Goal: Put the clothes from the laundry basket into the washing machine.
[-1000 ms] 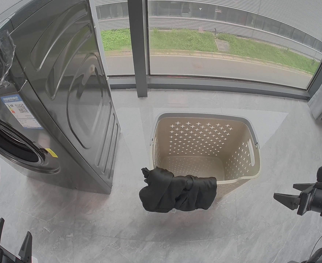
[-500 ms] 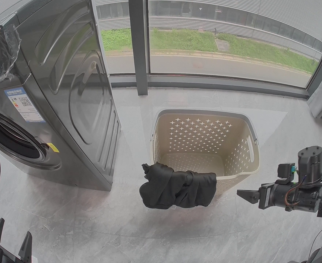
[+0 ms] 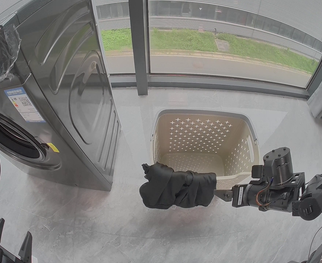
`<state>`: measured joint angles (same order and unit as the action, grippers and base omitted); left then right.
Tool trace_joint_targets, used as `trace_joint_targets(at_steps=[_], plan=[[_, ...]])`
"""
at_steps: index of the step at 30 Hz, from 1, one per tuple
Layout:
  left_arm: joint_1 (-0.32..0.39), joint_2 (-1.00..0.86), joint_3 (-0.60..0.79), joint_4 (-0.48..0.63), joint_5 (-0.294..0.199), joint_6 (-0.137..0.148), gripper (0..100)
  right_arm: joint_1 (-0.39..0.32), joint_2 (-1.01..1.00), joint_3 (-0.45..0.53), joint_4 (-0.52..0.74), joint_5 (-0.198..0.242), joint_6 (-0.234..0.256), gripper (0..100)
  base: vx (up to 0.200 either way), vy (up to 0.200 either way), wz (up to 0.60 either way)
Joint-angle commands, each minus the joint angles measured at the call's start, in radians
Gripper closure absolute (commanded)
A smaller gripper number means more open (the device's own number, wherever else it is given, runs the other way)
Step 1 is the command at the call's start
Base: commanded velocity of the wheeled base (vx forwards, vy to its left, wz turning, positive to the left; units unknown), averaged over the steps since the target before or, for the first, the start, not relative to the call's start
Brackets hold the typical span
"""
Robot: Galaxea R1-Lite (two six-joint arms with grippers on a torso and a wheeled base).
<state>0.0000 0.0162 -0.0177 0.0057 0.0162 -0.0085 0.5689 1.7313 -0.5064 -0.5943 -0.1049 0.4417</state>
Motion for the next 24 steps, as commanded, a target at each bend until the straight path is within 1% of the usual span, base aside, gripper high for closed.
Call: trace_joint_targets(at_steps=[1, 4, 8, 12, 17, 19, 23, 24], plan=[[0.0, -0.009, 0.015, 0.0, 0.001, -0.002, 0, 0.016, 0.068, -0.027, -0.007, -0.002, 0.011, 0, 0.0, 0.0, 0.0], [0.0, -0.009, 0.015, 0.0, 0.001, -0.004, 0, 0.026, 0.091, -0.041, -0.007, -0.006, 0.029, 0, 0.0, 0.0, 0.0], [0.0, -0.009, 0.015, 0.0, 0.001, -0.005, 0, 0.032, 0.137, -0.078, -0.007, -0.032, 0.049, 0, 0.0, 0.0, 0.0], [0.0, -0.009, 0.015, 0.0, 0.002, -0.007, 0, 0.043, 0.175, -0.089, -0.007, -0.035, 0.065, 0, 0.0, 0.0, 0.0], [0.0, -0.009, 0.015, 0.0, 0.004, -0.01, 0, 0.057, 0.214, -0.098, -0.012, -0.036, 0.069, 0, 0.0, 0.0, 0.0], [0.0, -0.009, 0.015, 0.0, 0.005, -0.018, 0, 0.057, 0.26, -0.109, -0.067, -0.045, 0.069, 0, 0.0, 0.0, 0.0], [0.0, -0.009, 0.015, 0.0, 0.005, -0.018, 0, 0.057, 0.329, -0.109, -0.162, -0.05, 0.063, 0, 0.0, 0.0, 0.0], [0.0, -0.009, 0.015, 0.0, 0.005, -0.018, 0, 0.057, 0.33, -0.109, -0.164, -0.05, 0.063, 0, 0.0, 0.0, 0.0]])
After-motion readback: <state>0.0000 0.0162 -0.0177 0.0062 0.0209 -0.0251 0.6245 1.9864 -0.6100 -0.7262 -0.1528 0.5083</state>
